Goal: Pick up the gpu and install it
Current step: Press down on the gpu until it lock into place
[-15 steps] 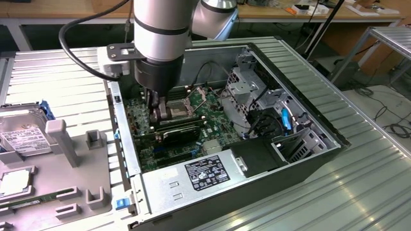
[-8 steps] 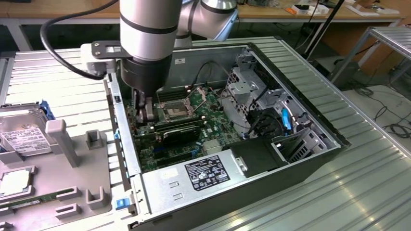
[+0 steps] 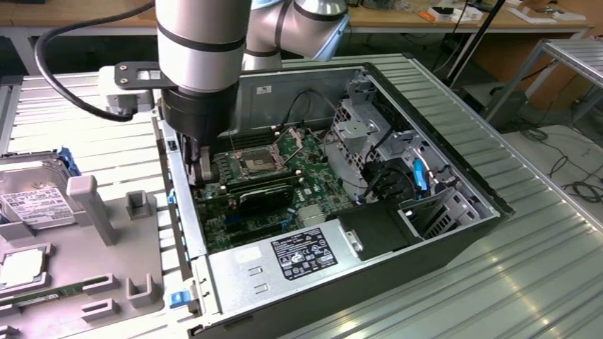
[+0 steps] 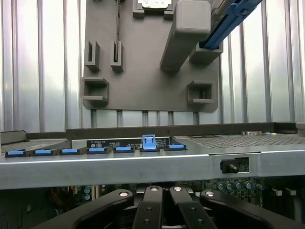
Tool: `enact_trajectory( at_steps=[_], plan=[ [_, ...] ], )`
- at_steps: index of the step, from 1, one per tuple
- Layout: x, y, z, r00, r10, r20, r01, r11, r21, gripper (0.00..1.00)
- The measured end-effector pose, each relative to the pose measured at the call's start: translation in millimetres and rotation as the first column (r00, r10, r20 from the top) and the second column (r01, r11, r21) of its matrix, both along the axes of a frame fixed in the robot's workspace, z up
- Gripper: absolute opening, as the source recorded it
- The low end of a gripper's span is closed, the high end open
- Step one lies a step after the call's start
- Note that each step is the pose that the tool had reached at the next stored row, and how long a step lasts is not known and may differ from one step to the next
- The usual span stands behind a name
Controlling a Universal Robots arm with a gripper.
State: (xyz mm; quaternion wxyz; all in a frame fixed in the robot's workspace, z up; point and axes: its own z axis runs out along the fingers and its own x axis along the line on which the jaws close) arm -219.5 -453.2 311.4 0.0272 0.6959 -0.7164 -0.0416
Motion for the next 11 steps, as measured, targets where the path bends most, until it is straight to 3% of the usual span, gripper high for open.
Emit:
enact_trajectory(
  at_steps=[3, 11],
  plan=[
    [0.0, -5.6, 0.0, 1.0000, 0.000, 0.0000, 0.000, 1.0000, -0.0001, 0.11],
    [-0.1, -5.8, -6.5, 1.0000, 0.000, -0.0011, 0.000, 1.0000, -0.0014, 0.11]
  ],
)
